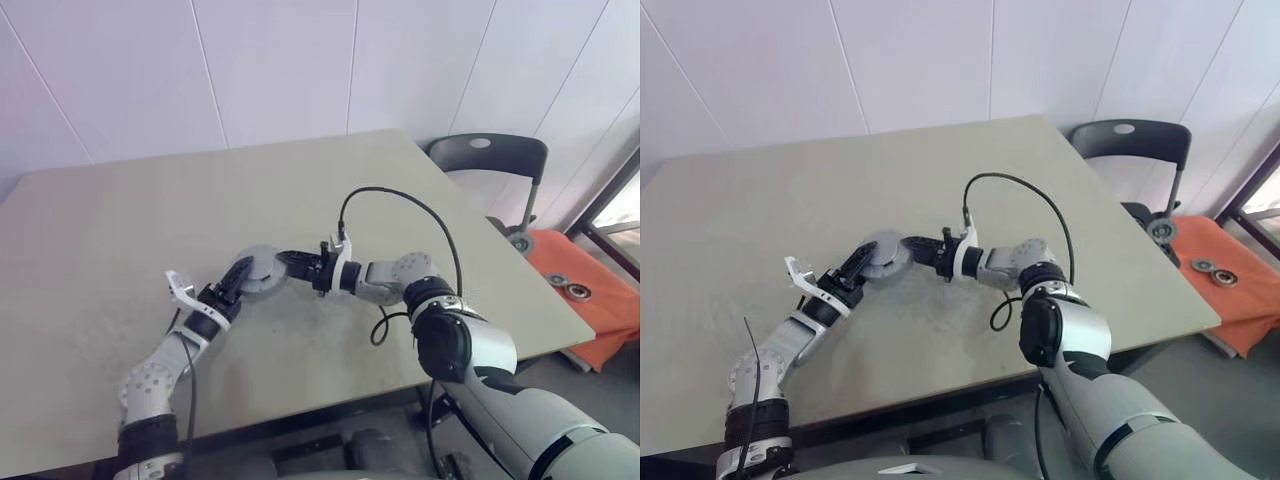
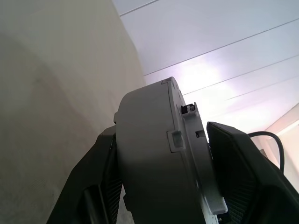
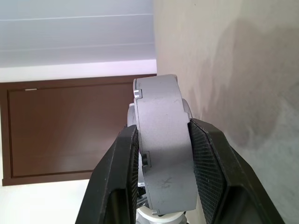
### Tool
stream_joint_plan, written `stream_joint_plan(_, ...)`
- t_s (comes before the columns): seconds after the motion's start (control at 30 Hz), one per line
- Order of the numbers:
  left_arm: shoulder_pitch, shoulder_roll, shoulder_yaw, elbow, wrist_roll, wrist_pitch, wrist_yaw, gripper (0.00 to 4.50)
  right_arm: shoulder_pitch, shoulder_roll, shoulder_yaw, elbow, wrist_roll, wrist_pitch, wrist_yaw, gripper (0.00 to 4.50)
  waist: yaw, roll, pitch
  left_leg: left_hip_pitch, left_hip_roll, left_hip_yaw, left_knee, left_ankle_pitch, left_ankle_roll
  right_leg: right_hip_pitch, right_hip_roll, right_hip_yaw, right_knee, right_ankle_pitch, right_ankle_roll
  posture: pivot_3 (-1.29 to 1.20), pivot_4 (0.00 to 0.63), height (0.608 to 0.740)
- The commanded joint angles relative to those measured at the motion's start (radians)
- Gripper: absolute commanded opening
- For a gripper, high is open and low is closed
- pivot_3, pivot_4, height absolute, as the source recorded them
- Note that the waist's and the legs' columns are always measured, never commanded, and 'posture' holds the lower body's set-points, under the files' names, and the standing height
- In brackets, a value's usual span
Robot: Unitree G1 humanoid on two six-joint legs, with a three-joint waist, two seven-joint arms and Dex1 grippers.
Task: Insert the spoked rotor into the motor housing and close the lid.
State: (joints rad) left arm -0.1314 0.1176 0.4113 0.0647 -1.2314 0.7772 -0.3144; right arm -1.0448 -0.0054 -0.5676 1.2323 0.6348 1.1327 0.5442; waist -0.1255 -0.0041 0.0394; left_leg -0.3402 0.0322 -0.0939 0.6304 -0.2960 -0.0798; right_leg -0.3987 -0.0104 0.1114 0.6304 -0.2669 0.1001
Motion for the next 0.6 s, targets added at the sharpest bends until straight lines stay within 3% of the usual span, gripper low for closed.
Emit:
stream_joint_plan(0.03,-0.047,-0.011,-0.049,-0.070,-0.035,0.041,-0.048,2.45,-0.040,0.007,-0.032,0.010,0.028,-0.021,-0.036,1.28,0.000,0.000,0.000,0.000,0.000,0.000,0.000,0.000,0.000,0.000,0.000,0.000,0.000,0.000,0.000,0.00,0.000,0.740)
stream_joint_plan(0.6,-0.045,-0.006,-0.053,-0.072,-0.011,0.032,-0.047,2.45,-0.041,0.016,0.009,-0.007,-0.002,-0.050,-0.014,1.28,0.000,0.000,0.000,0.000,0.000,0.000,0.000,0.000,0.000,0.000,0.000,0.000,0.000,0.000,0.000,0.00,0.000,0.740)
